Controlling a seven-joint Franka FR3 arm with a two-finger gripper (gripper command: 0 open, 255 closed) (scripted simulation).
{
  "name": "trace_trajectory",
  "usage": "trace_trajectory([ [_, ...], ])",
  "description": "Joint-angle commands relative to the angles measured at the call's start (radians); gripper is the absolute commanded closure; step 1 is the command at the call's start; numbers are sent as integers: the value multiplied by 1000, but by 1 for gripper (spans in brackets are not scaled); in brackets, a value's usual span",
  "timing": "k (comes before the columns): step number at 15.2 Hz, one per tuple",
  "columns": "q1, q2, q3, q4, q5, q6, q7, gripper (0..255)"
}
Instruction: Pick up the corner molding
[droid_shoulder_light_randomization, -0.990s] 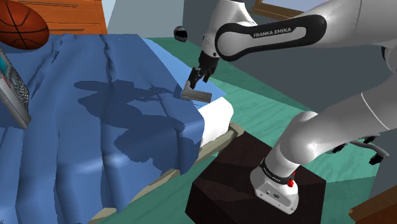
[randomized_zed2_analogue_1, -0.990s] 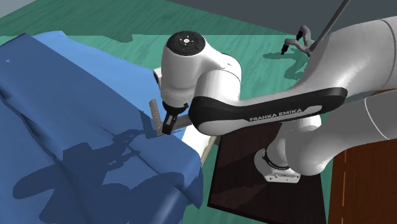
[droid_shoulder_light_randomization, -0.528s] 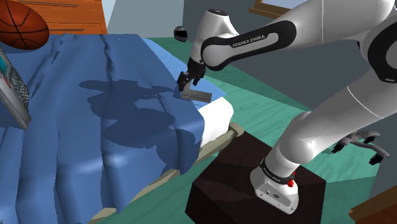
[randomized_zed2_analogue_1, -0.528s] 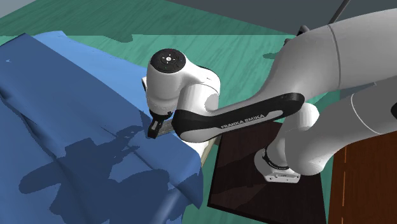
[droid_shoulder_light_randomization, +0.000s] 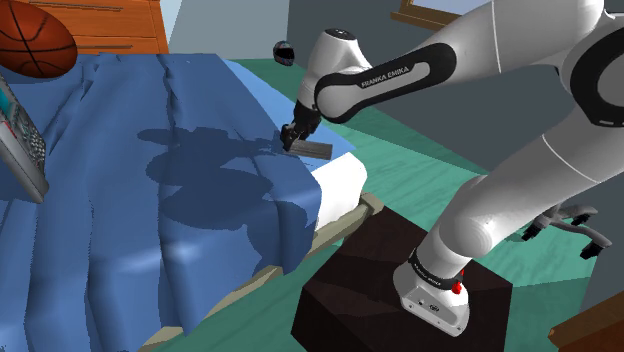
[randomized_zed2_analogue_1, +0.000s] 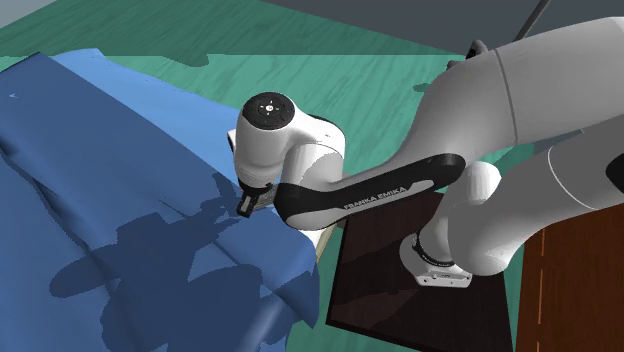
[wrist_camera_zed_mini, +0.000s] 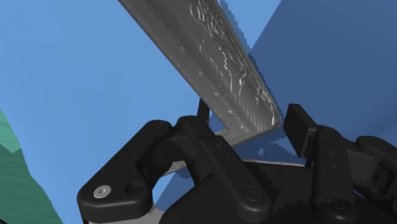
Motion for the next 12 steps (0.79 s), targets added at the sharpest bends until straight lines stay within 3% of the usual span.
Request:
trace_trajectory([
  [1, 1, 4, 2, -4, 0, 0, 1, 255],
  [8, 1, 5, 0, -2, 0, 0, 0, 255],
  [12, 3, -21, -4, 30, 5, -58, -6, 255],
])
